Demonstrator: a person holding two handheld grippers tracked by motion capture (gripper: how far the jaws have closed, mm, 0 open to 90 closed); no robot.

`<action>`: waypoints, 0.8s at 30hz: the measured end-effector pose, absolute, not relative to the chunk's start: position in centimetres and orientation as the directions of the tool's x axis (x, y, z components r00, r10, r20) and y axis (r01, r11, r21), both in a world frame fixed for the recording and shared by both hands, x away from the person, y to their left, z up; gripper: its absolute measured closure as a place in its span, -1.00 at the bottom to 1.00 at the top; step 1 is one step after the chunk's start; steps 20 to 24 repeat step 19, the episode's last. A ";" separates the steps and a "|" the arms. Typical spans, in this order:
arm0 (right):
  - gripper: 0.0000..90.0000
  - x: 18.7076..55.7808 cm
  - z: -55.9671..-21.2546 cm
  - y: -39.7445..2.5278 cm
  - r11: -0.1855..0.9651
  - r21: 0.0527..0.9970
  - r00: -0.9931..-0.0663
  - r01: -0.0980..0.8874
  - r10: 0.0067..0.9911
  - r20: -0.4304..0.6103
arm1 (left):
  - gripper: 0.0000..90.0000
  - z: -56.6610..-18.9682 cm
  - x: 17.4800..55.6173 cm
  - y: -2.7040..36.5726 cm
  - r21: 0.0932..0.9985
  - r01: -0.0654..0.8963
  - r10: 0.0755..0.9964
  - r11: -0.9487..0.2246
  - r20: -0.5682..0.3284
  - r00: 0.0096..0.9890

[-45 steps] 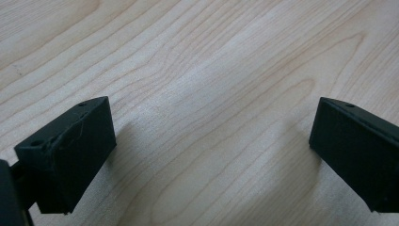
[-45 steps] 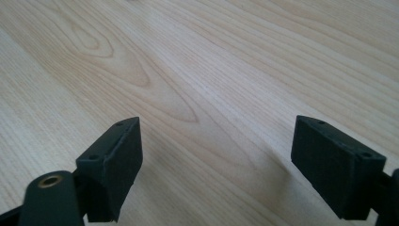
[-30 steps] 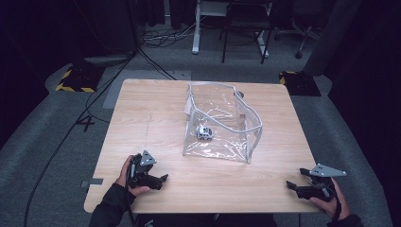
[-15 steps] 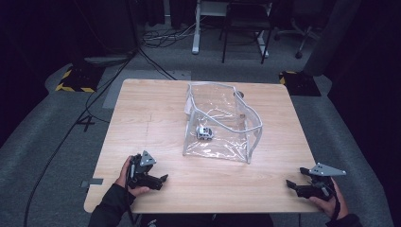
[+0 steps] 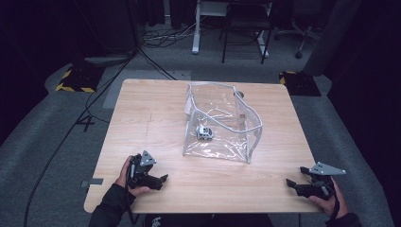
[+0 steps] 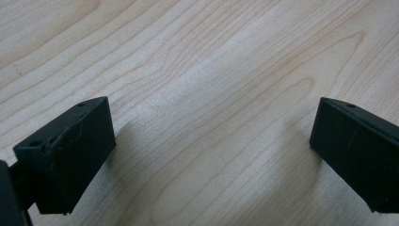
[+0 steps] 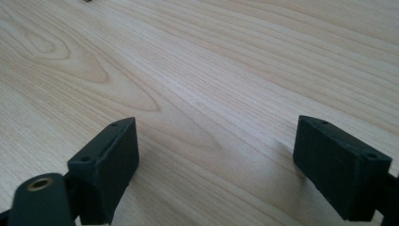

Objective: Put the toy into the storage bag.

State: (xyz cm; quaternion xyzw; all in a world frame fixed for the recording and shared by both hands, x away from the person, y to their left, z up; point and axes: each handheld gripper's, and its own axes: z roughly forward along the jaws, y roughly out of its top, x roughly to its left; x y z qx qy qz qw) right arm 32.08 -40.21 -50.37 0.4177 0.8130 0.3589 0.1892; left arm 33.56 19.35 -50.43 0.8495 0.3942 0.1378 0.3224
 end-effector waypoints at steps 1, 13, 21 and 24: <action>-0.67 32.1 -50.4 -40.2 0.394 0.742 -0.580 0.543 0.815 -0.008 | -0.98 -50.4 33.6 19.4 0.657 0.580 0.758 -0.482 -0.019 0.651; -0.67 32.1 -50.4 -40.2 0.394 0.742 -0.580 0.542 0.814 -0.009 | -0.99 -50.4 33.7 19.3 0.656 0.581 0.757 -0.482 -0.021 0.653; -0.66 32.1 -50.4 -40.3 0.398 0.742 -0.583 0.540 0.813 -0.012 | -0.99 -50.4 33.8 19.4 0.652 0.577 0.751 -0.492 -0.016 0.660; -0.66 32.1 -50.4 -40.3 0.398 0.742 -0.583 0.540 0.813 -0.012 | -0.99 -50.4 33.8 19.4 0.652 0.577 0.751 -0.492 -0.016 0.660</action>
